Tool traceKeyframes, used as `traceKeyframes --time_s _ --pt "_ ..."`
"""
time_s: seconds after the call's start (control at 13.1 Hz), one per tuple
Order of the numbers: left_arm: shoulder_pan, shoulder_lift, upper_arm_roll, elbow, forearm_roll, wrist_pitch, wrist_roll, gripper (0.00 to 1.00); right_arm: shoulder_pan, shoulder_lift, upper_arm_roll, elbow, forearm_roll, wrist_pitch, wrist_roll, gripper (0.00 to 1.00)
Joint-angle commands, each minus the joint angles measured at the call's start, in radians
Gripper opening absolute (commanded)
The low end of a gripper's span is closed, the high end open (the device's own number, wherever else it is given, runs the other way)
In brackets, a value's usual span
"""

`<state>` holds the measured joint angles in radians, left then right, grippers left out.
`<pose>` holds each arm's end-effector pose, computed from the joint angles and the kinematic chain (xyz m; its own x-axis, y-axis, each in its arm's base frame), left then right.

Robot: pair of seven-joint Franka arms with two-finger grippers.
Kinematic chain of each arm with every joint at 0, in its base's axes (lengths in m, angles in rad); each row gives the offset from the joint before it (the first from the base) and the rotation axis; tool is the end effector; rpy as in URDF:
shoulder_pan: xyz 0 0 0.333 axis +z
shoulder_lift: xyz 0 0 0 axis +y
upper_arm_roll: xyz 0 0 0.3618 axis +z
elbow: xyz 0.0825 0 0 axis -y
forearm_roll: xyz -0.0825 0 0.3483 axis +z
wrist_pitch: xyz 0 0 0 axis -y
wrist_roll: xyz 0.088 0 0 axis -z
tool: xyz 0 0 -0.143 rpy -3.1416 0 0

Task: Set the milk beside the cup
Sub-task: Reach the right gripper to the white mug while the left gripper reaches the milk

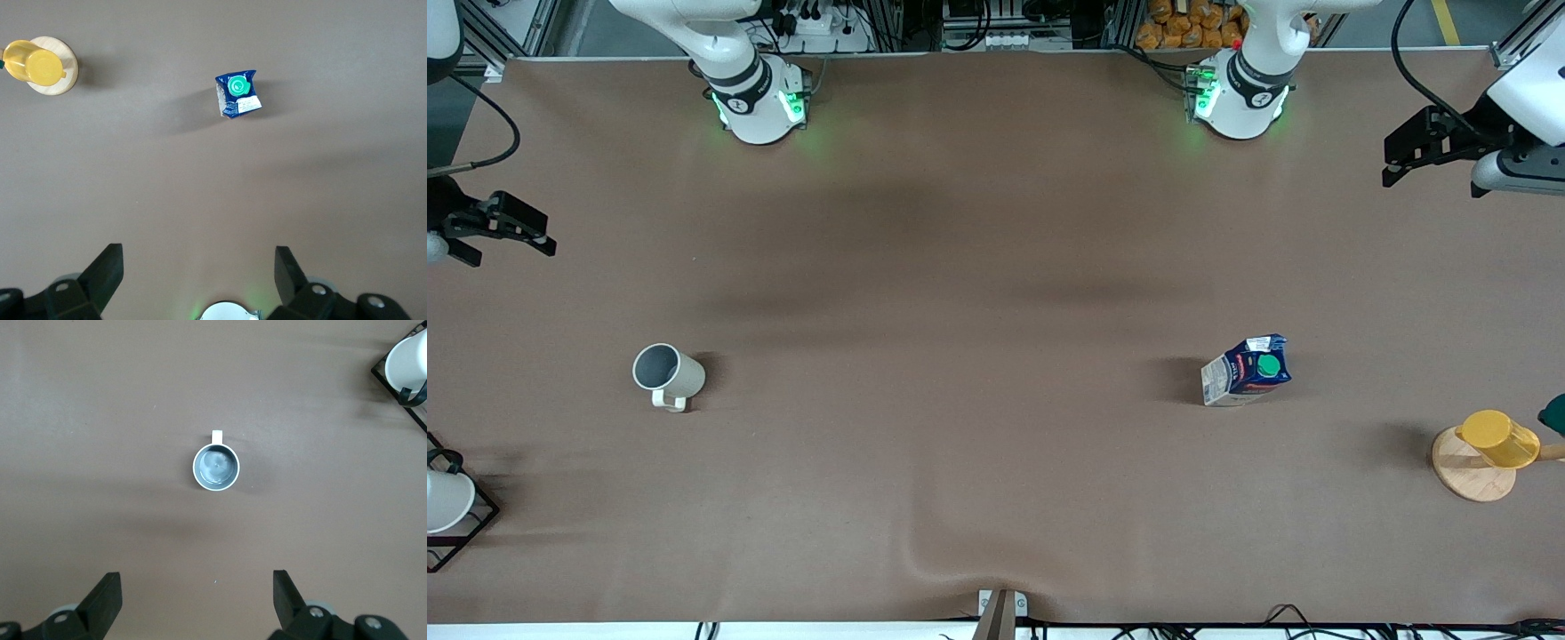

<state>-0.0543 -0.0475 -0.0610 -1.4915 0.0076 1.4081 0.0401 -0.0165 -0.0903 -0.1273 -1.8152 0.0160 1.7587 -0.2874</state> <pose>0.4800 -0.0554 0.6781 0.9875 -0.1533 -0.0364 -0.1537 -0.9881 -0.0090 0.4941 -0.0722 0.5885 0.9893 0.1403 0.0394 0.1410 -0.9899 -0.0168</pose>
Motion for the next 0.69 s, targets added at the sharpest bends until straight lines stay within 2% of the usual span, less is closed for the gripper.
traceKeyframes --time_s 0.0,0.31,0.61 --pt "0.008 -0.012 0.001 0.008 -0.021 0.009 0.015 1.00 0.001 -0.003 0.008 0.014 -0.021 -0.018 0.014 1.00" --pt "0.002 0.001 0.001 0.010 -0.014 0.009 0.003 1.00 -0.011 0.027 0.006 0.014 -0.007 -0.001 0.027 1.00" --pt "0.004 0.105 0.000 0.008 -0.026 0.083 -0.006 1.00 -0.049 0.203 0.000 0.118 -0.008 0.007 -0.035 1.00"
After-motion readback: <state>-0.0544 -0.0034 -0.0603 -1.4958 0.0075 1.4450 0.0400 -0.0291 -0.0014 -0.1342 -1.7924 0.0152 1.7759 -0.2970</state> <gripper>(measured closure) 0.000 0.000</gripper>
